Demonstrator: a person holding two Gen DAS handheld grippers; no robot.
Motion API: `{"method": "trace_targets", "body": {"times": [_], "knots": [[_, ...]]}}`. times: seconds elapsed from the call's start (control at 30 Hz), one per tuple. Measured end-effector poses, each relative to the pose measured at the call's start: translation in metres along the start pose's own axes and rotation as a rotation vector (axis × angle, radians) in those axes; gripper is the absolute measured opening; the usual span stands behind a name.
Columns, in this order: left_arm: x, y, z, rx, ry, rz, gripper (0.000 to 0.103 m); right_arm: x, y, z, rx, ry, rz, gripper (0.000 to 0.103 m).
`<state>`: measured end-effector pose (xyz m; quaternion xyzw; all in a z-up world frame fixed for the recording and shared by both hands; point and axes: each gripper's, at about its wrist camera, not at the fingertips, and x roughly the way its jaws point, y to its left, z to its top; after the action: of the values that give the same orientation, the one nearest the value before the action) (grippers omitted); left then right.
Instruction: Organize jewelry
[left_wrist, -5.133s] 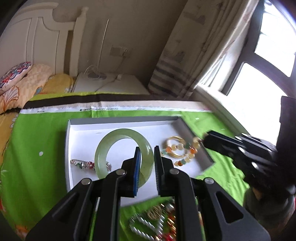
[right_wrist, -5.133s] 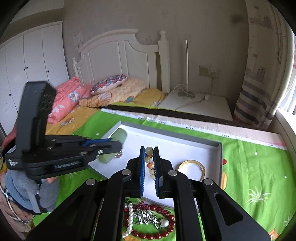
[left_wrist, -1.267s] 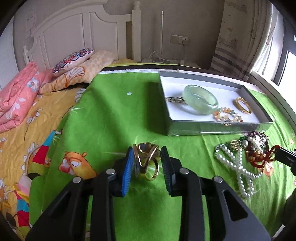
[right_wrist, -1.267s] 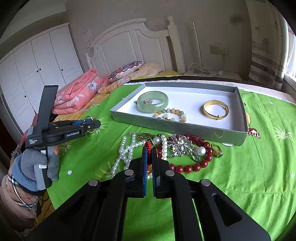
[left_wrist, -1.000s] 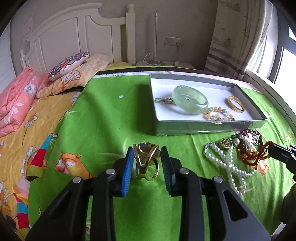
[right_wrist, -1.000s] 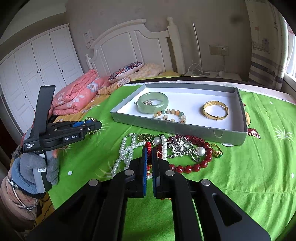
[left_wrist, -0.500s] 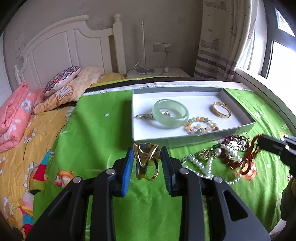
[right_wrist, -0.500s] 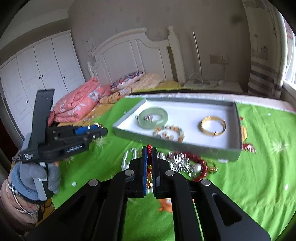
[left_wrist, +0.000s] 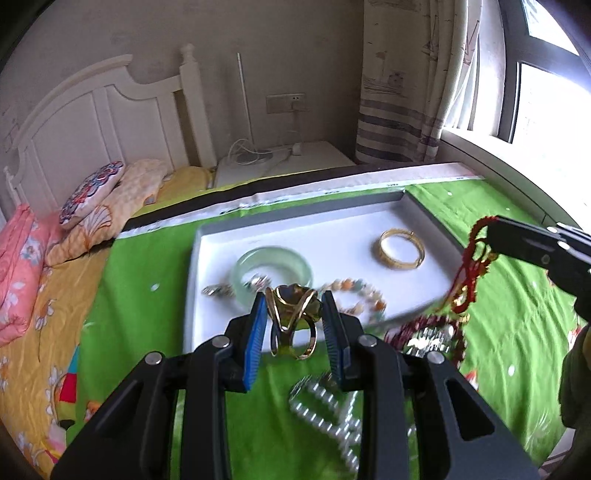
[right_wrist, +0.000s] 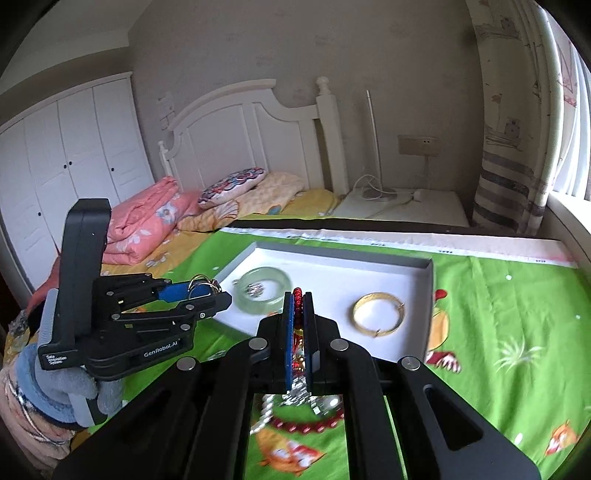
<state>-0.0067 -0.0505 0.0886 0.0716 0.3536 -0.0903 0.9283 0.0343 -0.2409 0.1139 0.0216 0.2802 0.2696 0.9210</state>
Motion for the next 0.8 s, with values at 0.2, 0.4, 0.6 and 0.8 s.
{"method": "trace_targets", "body": {"times": [0.2,0.4,0.6,0.8], "knots": [[0.026,-0.016,0.024,0.023,0.017,-0.013,0.029,0.028,-0.017,0.014,0.010,0.024,-0.028,0.005],[0.065,-0.020,0.041,0.006,0.064,-0.016,0.029,0.069,-0.034,0.028,0.030,0.058,-0.043,0.005],[0.098,-0.019,0.053,-0.018,0.094,-0.010,0.029,0.104,-0.052,0.043,0.085,0.076,-0.031,0.005],[0.115,-0.020,0.061,-0.014,0.092,-0.002,0.033,0.125,-0.064,0.048,0.120,0.106,-0.037,0.008]]}}
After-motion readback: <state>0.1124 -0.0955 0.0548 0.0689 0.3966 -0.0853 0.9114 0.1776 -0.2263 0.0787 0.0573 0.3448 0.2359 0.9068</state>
